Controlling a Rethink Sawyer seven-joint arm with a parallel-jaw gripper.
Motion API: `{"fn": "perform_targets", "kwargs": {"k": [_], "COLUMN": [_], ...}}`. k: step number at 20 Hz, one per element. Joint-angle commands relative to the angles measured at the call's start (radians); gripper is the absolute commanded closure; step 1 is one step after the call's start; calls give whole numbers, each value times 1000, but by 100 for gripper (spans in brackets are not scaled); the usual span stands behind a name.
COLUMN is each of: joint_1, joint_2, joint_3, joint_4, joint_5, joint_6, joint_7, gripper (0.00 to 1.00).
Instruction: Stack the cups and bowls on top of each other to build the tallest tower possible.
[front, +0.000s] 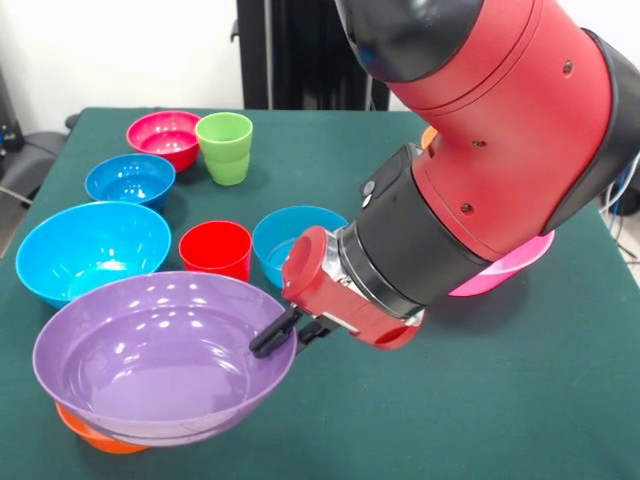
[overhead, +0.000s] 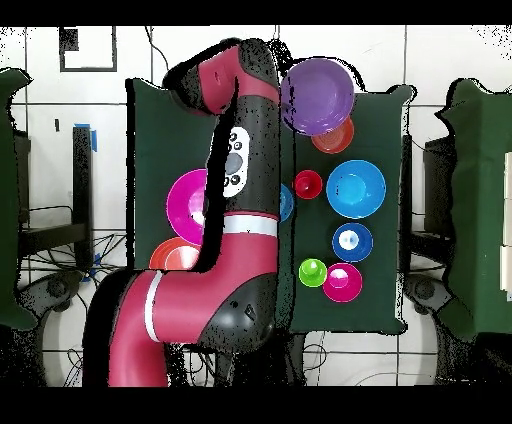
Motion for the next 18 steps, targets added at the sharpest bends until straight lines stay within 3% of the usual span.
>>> {"fn": "perform_targets", "kwargs": {"k": [1,8,12,18], "joint_1": [-27,-36,-36,-37], "joint_2": [27,21,46,17], "joint_3": [52,43,45,18], "joint_4": [46,68,14,85], "joint_5": [-10,-12,-16,-25], "joint_6": [-58,-65,-33,-45], "joint_7": [-272,-275,-285,-281], "gripper": [100,100,100,100]}}
